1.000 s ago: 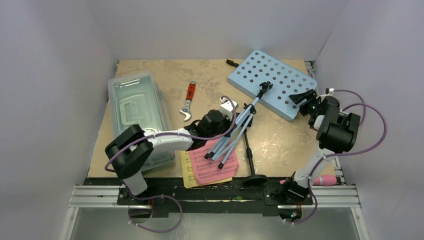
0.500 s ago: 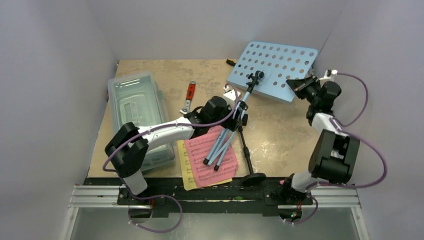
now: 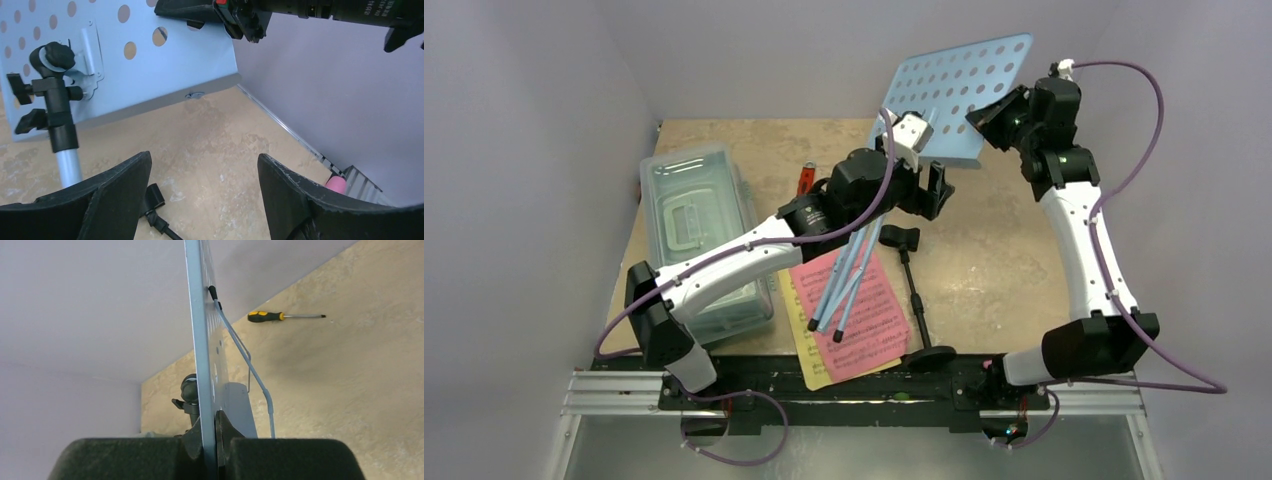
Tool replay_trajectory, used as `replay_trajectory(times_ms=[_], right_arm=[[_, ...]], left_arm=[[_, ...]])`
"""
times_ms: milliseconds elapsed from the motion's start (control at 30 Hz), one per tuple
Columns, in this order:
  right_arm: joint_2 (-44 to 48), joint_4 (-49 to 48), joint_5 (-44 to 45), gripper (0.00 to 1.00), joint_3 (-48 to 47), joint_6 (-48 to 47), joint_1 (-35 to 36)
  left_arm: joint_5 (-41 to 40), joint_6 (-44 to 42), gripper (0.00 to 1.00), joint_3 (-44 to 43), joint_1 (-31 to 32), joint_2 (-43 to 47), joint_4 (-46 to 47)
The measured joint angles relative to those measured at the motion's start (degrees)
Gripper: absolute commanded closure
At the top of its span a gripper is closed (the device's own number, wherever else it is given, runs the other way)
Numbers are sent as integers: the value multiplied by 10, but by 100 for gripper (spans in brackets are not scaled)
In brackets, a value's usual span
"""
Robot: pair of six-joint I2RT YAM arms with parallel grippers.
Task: Set up the instrument practice props
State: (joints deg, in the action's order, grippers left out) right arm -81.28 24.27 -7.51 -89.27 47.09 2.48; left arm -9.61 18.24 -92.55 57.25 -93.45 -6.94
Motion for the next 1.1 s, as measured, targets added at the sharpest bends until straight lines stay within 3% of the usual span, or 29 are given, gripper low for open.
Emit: replay_trajectory(times_ms=[300,467,600,867,1100], right_arm=[[-36,124,121,100,-142,56,120],[-61,155,132,100,-189,35,136],[-72,176,162,100,-228,-19,136],[-40,90,169,100,-219,-170,129],[-53,38,134,100,-279,-212,129]], left_arm=[[-108,-45,21,-47,30,-43,3],[-131,-53,21,-40,43,-34,-15],[-118,-33,22,-6,44,25,-41],[-101,-2,20,14,43,159,-49],[-148,2,14,21,43,158,-45]])
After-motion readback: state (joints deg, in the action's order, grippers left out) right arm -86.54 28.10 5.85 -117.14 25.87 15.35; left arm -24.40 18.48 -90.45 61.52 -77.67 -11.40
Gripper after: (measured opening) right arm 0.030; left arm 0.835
